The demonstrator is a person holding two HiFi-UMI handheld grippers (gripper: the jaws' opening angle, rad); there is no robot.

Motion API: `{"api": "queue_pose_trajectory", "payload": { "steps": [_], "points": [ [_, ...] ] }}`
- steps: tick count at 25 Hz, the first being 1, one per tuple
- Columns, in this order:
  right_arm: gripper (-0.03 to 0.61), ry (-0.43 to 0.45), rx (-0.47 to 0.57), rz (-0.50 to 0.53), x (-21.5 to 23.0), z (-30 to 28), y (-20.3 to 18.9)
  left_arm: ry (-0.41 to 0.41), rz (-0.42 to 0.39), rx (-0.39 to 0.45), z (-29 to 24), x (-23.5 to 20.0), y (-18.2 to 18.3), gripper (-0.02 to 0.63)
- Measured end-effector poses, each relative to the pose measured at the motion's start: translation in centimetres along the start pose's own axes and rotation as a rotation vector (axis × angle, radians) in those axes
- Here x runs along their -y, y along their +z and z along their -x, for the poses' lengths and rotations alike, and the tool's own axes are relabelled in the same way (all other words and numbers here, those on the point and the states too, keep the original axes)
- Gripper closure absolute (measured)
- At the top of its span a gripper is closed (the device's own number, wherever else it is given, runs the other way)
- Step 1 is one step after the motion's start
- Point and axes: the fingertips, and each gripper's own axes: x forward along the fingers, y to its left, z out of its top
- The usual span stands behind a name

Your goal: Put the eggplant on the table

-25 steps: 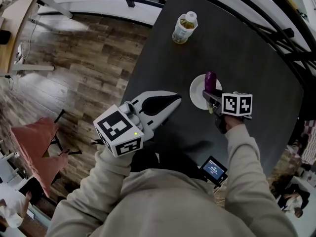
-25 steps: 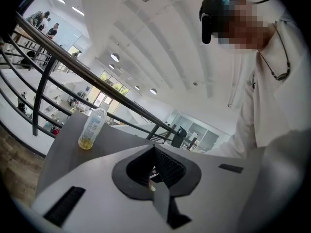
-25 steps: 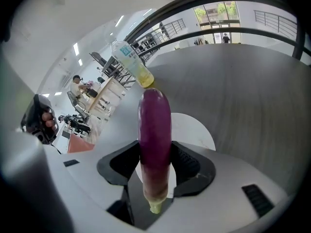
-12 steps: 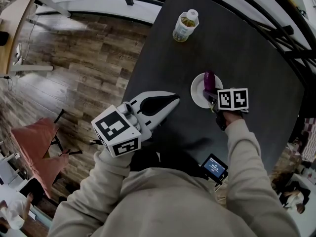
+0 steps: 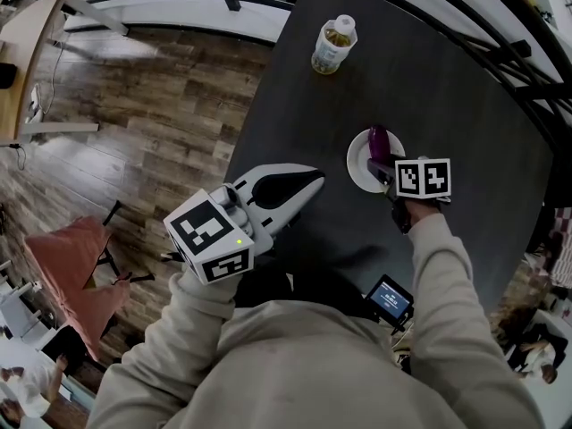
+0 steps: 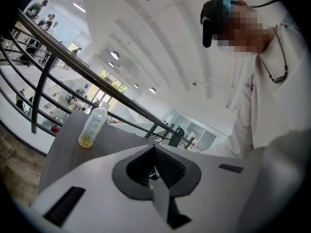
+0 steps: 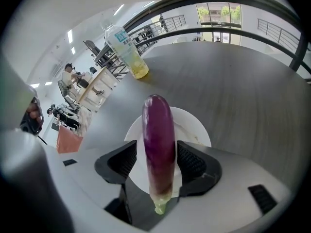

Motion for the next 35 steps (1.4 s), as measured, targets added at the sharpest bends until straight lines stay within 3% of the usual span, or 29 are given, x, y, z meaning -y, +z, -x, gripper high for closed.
{"api": "queue_pose_trajectory", "payload": {
  "steps": [19, 27, 31, 35],
  "points": [
    [0.324, -0.007, 0.125, -0.052, -1.5, 5.0, 1.9, -0.039, -0.087, -0.018, 1.3, 2.9, 3.5, 0.607],
    [0.324, 0.035, 0.298, -0.076, -2.9, 11.4, 3.4, -0.095, -0.116, -0.013, 1.9, 4.7, 5.4, 0.607],
    [0.329, 0.15, 0.422, -0.037, -5.2, 15.6, 4.2, -0.132, -0.136, -0.021, 1.5, 5.8, 6.4, 0.607],
    [0.424, 0.275, 0.525, 0.014, -8.8, 20.3, 4.5, -0.178, -0.141, -0.009, 1.2, 7.4, 7.6, 0.607]
  ]
}}
